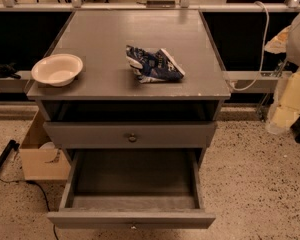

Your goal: Close middle drawer

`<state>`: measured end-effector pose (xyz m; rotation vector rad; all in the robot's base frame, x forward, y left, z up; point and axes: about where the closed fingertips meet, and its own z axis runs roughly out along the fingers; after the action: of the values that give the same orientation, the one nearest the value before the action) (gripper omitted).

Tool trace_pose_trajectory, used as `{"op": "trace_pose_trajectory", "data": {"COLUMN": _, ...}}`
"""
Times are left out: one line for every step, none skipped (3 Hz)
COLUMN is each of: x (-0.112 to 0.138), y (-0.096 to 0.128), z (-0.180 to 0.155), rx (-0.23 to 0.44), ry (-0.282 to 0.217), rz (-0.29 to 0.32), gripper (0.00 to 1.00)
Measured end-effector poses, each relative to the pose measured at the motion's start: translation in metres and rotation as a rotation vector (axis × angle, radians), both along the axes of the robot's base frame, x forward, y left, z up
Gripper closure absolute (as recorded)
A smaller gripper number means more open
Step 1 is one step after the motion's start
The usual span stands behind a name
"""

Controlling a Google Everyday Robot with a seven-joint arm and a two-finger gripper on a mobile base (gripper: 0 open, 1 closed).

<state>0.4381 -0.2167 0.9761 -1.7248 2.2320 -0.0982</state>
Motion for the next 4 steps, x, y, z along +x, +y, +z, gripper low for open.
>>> {"op": "trace_pose_trajectory", "data": {"x": 0.0, "y": 0.0, "z": 0.0, "rx": 0.0, "ry": 0.0, "rz": 0.0, "gripper": 0.0}}
{"op": "trace_pose_trajectory", "data": {"x": 0.0, "y": 0.0, "z": 0.0, "rx": 0.0, "ry": 0.0, "rz": 0.0, "gripper": 0.23}}
{"op": "trace_pose_trajectory", "data": {"x": 0.0, "y": 0.0, "z": 0.0001, "rx": 0.0, "ry": 0.0, "rz": 0.0, "gripper": 0.46}}
{"op": "trace_pose_trajectory", "data": {"x": -0.0003, "y": 0.0001, "z": 0.0005, "rx": -0.001, "ry": -0.003, "rz": 0.001, "gripper": 0.69}}
